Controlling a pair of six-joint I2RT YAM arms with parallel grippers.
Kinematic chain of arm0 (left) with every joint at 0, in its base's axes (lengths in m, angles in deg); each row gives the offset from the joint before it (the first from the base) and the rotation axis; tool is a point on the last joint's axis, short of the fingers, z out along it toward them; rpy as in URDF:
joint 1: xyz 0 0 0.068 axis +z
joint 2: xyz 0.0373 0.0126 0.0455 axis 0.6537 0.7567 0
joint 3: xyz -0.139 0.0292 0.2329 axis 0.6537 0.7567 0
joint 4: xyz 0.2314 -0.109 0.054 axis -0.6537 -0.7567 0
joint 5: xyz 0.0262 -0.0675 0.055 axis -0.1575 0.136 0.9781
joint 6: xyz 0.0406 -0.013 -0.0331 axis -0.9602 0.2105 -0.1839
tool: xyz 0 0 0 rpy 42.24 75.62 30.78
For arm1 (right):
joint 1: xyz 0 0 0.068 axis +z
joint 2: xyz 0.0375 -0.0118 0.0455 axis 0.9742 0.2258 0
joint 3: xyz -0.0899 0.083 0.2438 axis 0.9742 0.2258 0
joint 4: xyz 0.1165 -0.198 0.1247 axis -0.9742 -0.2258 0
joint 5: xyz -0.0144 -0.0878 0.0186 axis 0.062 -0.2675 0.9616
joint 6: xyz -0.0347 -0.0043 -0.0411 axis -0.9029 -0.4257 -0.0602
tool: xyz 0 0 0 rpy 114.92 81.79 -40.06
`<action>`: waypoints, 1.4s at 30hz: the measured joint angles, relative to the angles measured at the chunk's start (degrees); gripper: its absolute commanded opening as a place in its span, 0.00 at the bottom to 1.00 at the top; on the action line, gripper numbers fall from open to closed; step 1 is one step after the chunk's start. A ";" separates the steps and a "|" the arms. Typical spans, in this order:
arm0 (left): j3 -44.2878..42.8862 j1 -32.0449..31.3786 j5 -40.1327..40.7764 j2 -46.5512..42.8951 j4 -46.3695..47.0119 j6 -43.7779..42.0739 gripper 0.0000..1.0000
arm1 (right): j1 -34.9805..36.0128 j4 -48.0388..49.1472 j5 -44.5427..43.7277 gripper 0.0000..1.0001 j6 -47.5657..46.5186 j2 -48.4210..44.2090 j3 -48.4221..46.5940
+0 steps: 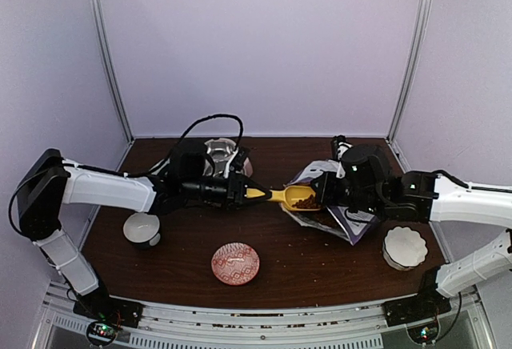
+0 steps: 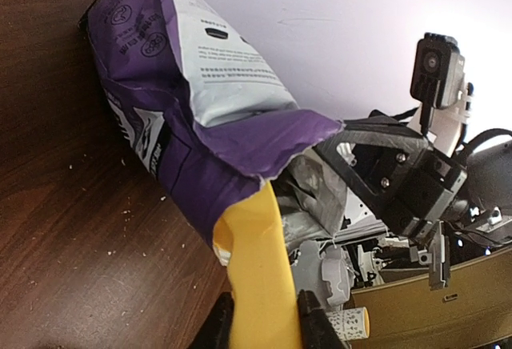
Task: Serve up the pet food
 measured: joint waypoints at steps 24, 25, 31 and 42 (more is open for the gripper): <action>8.15 3.63 -10.21 -7.15 5.90 5.99 0.00 | -0.33 -1.60 -1.84 0.00 2.25 -2.54 0.00; 8.15 3.69 -10.27 -7.21 5.97 6.27 0.00 | -0.39 -1.77 -2.05 0.00 2.40 -2.78 0.00; 9.57 4.46 -11.19 -7.23 8.72 9.55 0.00 | -0.44 -1.90 -2.62 0.00 2.78 -2.93 0.00; 11.06 6.49 -12.57 -8.15 11.58 14.53 0.00 | -0.44 -1.81 -3.06 0.00 2.93 -2.95 0.00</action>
